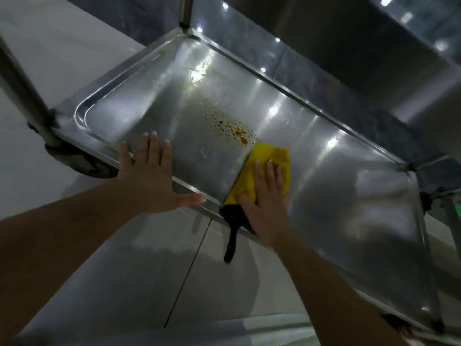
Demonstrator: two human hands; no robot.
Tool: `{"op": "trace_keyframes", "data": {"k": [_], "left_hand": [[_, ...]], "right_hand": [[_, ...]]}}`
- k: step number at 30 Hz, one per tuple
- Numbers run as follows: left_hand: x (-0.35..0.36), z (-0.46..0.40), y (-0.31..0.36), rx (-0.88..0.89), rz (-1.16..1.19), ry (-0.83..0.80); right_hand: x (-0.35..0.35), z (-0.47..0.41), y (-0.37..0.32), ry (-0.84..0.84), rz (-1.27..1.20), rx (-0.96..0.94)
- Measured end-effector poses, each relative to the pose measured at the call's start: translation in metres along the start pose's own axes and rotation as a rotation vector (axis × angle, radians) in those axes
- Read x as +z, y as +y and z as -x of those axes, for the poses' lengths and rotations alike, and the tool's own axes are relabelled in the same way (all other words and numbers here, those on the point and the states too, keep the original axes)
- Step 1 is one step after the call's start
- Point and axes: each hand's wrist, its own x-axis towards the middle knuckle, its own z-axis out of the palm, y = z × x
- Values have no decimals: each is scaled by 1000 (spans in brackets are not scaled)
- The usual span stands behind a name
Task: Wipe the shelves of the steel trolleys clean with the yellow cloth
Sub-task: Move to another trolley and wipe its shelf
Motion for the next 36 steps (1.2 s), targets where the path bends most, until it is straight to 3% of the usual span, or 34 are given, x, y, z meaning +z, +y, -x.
{"op": "trace_keyframes", "data": {"k": [3,12,19,22,30,36], "left_hand": [[-2,0,2,2,26,-20],[0,1,2,15,65,18],[-7,7,2,3,53,-41],[-8,7,3,7,58,-48],[-7,7,3,16,100,-1],[-6,7,1,24,108,19]], "right_hand": [[2,7,-1,-4,-32,7],[14,-129,-26,36,-30,313],[-4,-51,-21,-136,6,-74],[-10,-22,-19,-120,-19,-132],[18,-89,-52,-37,-26,304],[25,-115,-63,-33,-1,280]]}}
